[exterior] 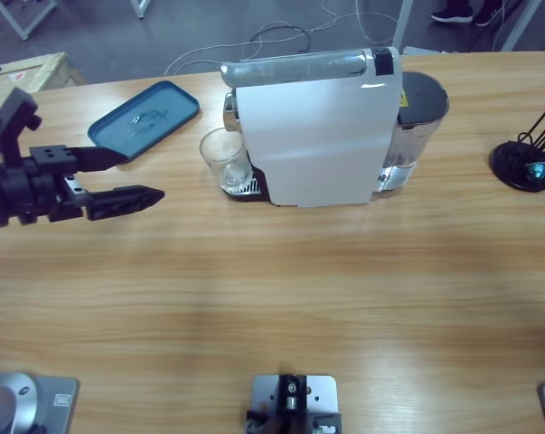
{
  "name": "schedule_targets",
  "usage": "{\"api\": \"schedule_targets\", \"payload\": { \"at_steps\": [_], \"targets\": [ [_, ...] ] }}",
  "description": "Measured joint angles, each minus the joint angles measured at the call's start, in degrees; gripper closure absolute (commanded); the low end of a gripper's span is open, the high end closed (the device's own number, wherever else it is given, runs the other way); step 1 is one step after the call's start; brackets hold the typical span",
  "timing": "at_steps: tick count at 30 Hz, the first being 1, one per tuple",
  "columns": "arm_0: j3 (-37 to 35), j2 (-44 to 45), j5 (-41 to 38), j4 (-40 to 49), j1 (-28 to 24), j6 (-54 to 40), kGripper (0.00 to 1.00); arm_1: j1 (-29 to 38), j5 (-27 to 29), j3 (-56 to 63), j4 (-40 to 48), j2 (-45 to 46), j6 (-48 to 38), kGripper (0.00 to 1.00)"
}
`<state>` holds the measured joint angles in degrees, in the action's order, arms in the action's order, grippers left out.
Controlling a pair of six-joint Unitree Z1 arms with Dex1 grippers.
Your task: Pour coffee
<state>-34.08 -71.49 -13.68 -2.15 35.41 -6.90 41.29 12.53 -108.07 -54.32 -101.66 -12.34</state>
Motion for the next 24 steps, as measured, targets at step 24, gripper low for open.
{"api": "schedule_targets", "payload": {
  "at_steps": [24],
  "targets": [
    [0.0,0.0,-0.1,-0.3,0.0,0.0,0.004,1.1,-5.2,13.1,3.0,6.1,-5.3,0.000]
  ]
}}
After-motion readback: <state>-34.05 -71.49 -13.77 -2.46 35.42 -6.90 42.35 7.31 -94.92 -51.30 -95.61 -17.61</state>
